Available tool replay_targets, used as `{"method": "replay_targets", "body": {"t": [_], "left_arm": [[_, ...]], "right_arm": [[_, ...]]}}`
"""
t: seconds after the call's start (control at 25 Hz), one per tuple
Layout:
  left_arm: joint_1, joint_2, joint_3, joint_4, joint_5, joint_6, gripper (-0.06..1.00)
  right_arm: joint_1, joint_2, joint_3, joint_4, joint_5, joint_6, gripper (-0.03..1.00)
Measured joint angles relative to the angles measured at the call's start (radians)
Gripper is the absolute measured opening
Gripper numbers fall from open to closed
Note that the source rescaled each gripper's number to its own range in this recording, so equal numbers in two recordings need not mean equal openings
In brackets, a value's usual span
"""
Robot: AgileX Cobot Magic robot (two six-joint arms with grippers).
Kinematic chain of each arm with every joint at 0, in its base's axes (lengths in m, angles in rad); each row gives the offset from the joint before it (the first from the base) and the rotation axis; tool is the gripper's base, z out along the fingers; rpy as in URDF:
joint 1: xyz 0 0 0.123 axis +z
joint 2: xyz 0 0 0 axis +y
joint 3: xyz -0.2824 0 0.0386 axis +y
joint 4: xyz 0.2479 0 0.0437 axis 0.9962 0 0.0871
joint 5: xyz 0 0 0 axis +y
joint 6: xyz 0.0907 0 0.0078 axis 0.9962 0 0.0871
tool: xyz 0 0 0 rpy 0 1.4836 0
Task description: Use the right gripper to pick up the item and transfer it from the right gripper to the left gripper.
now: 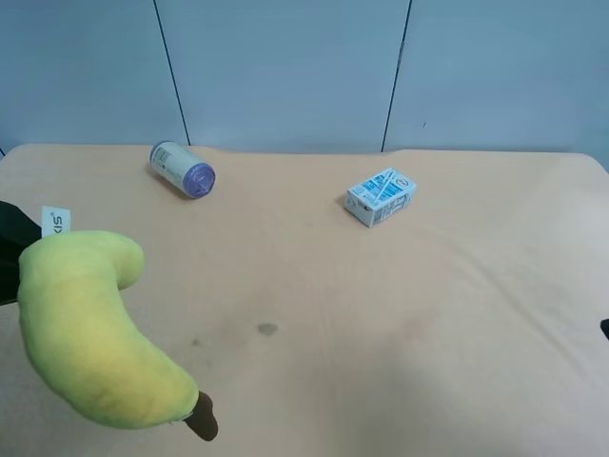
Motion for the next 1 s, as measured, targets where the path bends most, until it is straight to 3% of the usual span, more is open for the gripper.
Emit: {"method": "replay_targets", "body": {"t": [0.32, 0.64, 1.0], "left_arm": [[0.000, 0.000, 0.000, 0.000, 0.000, 0.000, 0.00], [0.000, 0.000, 0.000, 0.000, 0.000, 0.000, 0.00], [0.000, 0.000, 0.000, -0.003, -0.007, 0.000, 0.00]], "right_arm": [[-0.040, -0.083, 0.000, 0.000, -0.001, 0.000, 1.00], [-0.342, -0.273, 0.001, 0.001, -0.001, 0.000, 1.00], [-0.651, -0.284, 0.002, 0.003, -0.001, 0.000, 1.00]]}}
